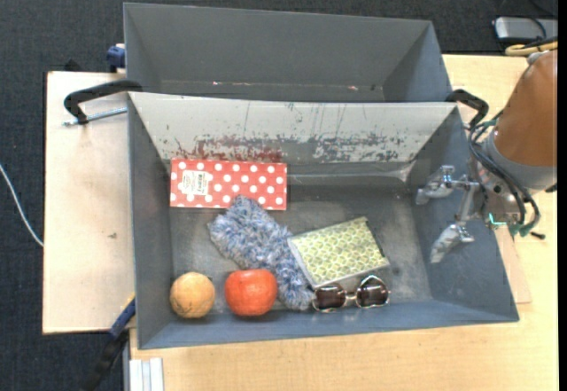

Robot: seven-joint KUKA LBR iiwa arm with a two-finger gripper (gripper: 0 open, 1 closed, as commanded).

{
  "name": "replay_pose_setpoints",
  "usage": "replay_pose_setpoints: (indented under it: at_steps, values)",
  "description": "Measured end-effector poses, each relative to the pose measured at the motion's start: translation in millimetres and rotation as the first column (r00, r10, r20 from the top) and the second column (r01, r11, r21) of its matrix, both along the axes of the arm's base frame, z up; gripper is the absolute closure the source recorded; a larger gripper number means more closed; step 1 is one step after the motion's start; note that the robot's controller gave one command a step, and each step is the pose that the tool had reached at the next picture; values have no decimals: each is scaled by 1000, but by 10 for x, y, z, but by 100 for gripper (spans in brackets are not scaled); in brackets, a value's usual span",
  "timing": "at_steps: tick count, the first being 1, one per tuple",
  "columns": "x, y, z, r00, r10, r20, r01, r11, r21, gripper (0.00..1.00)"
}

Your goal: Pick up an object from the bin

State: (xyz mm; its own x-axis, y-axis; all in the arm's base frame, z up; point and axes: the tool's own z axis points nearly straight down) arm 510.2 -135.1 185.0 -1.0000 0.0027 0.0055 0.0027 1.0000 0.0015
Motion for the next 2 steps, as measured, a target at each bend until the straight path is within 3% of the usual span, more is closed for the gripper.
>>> replay_pose_setpoints:
  at_steps: [1,2]
  values:
    - [19,5,43,1000,2,8,-2,1000,-2,0]
    - [129,486,-166,996,90,7,-90,996,-2,0]
